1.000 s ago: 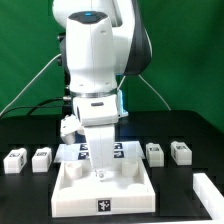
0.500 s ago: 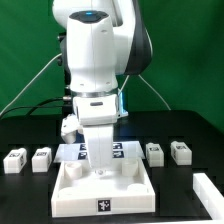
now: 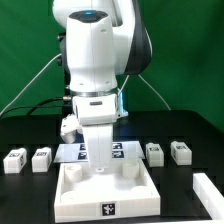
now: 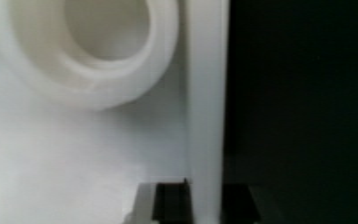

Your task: Assemble one leg

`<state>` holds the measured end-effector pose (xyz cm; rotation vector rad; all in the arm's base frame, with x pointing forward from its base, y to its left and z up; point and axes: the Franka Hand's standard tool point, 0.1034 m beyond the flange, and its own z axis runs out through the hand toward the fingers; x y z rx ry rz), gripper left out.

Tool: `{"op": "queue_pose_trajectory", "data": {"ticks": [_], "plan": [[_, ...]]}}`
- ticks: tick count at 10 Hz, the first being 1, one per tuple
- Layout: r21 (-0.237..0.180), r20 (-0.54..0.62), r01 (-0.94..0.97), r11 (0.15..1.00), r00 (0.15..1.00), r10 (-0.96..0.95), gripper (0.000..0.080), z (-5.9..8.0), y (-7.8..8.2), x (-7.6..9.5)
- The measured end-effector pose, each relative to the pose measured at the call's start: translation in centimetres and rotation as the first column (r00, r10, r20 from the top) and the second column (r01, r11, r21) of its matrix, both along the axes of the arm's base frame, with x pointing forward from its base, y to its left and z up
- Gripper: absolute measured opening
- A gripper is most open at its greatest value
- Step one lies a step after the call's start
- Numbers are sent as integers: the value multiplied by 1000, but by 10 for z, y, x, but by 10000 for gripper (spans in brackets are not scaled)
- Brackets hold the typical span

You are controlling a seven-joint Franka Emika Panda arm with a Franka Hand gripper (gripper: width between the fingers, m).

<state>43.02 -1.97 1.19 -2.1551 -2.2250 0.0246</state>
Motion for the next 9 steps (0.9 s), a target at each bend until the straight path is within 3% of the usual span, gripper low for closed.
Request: {"op": "queue_pose_trajectory", "data": {"ticks": [5,6,7,9], "plan": [[0,0,0,1000,1000,0,59,0,0,0],[2,6,6,1000,1000,-6,59,-1,3,7],[8,20,26,1000,999,-26,60,-1,15,22],[25,46,43,999,998,-44,60,3,55,50]]}}
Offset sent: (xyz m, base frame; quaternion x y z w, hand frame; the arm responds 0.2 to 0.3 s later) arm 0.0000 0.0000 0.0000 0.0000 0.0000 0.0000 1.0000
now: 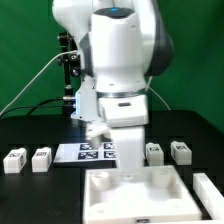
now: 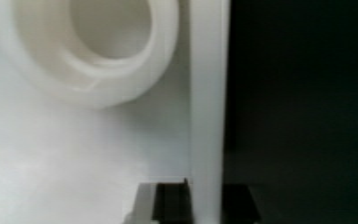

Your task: Assemble one leg

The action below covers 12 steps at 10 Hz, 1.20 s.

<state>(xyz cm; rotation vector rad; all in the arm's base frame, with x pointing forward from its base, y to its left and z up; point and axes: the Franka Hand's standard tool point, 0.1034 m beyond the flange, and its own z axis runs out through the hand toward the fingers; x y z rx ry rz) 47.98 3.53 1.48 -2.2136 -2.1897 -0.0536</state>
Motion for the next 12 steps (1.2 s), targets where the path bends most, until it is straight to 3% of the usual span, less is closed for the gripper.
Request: {"op": "queue_pose_trajectory", "data": {"ticks": [2,3,9,10,11,12], "plan": [[9,16,-29,1000,999,29,60,-3,24,16],[7,5,-19,1000,1000,19,60,-3,28,16],[-10,-56,10,1000,998,-10,66,-3,28,16],[-10,-56,10,1000,998,-11,293,-3,27,16],[-10,-56,11,1000,998,-11,293,-3,27,16],[-10,-56,11,1000,998,-12,470,-3,27,16]]}}
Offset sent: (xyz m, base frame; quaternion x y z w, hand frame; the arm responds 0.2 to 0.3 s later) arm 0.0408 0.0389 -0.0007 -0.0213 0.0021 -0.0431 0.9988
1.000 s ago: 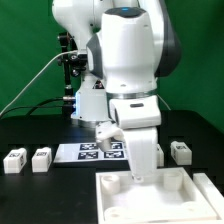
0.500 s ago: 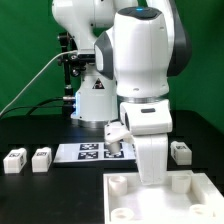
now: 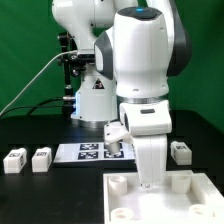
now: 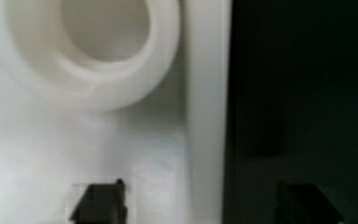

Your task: Assemble one leg

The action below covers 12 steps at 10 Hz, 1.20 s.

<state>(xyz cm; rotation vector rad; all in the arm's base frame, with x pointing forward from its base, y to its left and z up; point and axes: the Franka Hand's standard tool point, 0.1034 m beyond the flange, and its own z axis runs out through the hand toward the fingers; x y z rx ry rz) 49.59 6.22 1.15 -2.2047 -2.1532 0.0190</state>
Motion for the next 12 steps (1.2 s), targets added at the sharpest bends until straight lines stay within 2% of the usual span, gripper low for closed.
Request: {"op": "queue_pose_trajectory", "data": {"ticks": [1,2,3,9,10,11,12], "plan": [[0,0,0,1000,1000,0,470,0,0,0],[0,0,1,1000,1000,-1,613,0,0,0],[0,0,1,1000,1000,-1,638,0,0,0],[-1,2,9,1000,1000,-9,649,2,-1,1],[-4,16,47,999,999,-47,649,13,2,2],[-6,29,119,993,992,-119,649,25,11,1],[-10,32,203,979,979,-202,649,31,23,-4]]}}
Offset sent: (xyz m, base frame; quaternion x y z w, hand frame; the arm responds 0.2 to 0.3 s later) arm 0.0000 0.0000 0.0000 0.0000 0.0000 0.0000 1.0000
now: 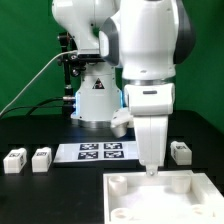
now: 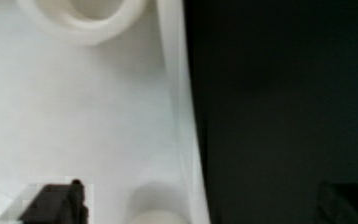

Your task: Assemble one leg

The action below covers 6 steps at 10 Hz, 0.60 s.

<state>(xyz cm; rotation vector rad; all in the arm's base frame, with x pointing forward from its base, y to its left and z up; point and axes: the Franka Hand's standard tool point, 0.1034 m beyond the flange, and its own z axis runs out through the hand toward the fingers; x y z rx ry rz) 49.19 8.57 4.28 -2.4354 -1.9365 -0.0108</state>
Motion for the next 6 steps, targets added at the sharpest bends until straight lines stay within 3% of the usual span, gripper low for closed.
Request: {"op": "queue_pose_trajectory", "data": {"ticks": [1,3,6], "plan": [[4,11,46,999,999,-46,649,2,10,-1],[18,8,351,936,936,-352,649,9,44,-7],[39,-28,701,712,713,-700,649,16,77,-9]]}}
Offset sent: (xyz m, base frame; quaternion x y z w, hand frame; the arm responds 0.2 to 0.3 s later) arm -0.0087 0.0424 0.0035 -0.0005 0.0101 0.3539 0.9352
